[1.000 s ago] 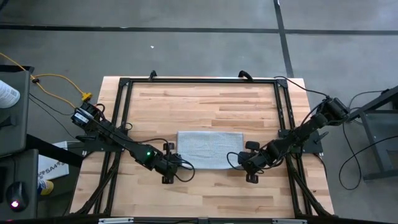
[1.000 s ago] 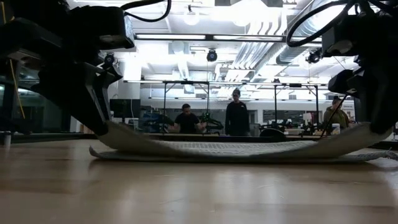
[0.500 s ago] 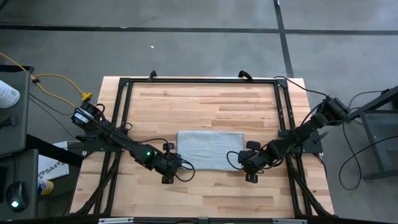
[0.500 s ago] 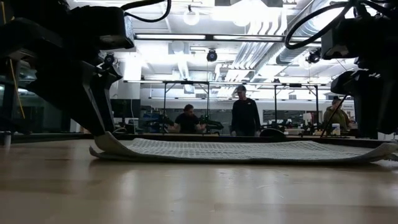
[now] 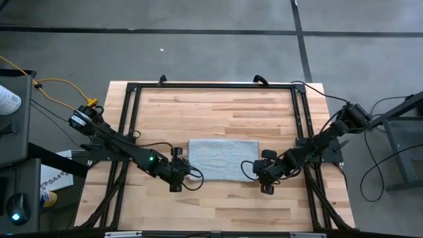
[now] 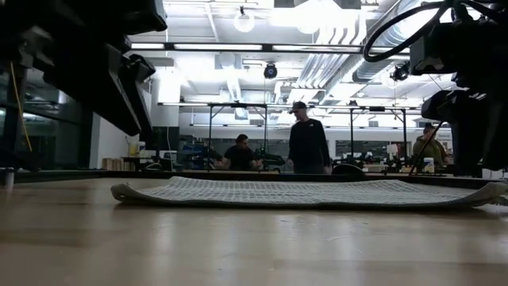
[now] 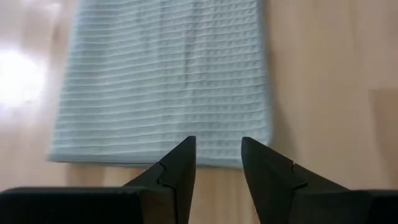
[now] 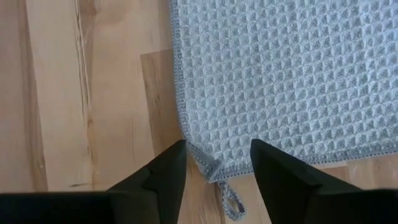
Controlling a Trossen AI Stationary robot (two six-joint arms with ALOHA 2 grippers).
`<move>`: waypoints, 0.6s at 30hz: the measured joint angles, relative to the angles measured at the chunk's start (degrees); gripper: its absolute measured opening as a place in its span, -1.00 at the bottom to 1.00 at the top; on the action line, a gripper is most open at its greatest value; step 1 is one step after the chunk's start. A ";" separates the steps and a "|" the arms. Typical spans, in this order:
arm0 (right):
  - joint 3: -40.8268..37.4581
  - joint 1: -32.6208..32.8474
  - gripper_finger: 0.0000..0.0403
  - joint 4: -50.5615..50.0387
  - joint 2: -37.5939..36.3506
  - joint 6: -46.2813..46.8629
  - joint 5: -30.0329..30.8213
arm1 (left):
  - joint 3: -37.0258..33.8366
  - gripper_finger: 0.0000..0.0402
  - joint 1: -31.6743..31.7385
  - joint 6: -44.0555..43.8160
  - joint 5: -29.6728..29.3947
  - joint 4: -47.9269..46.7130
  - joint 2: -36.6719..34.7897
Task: Fold microfiber towels
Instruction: Fold the gray microfiber towel
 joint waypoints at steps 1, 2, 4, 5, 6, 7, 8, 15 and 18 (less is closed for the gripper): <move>0.00 -0.12 -0.14 -0.07 0.00 -0.18 0.72 | 0.00 -0.36 0.17 0.68 -0.85 -0.51 0.00; 0.00 -0.38 -0.14 -0.19 0.00 -0.31 1.55 | 0.00 -0.36 0.80 1.46 -1.31 -0.53 0.00; 0.00 -1.70 -0.14 -0.94 0.00 0.28 3.16 | 0.00 -0.36 2.50 2.10 -1.44 -0.64 0.00; 0.00 -2.76 -0.14 -1.36 0.00 0.68 3.78 | 0.00 -0.36 3.76 2.23 -1.22 -0.88 0.00; 0.00 -3.96 -0.14 -1.86 0.00 1.12 4.11 | 0.00 -0.36 5.19 3.04 -0.76 -0.97 0.00; 0.00 -5.30 -0.14 -2.41 0.00 1.53 4.08 | 0.00 -0.36 6.45 3.90 0.10 -0.97 0.00; 0.00 -6.65 -0.14 -2.85 0.00 1.60 4.06 | 0.00 -0.36 7.79 4.82 1.24 -1.01 0.00; 0.02 -14.94 -0.14 -3.79 0.00 -2.32 2.33 | 0.00 -0.36 15.80 9.95 7.30 -2.39 -0.24; 0.00 -17.94 -0.14 -3.77 0.00 -4.80 2.31 | 0.00 -0.36 18.52 11.90 8.33 -2.96 -0.87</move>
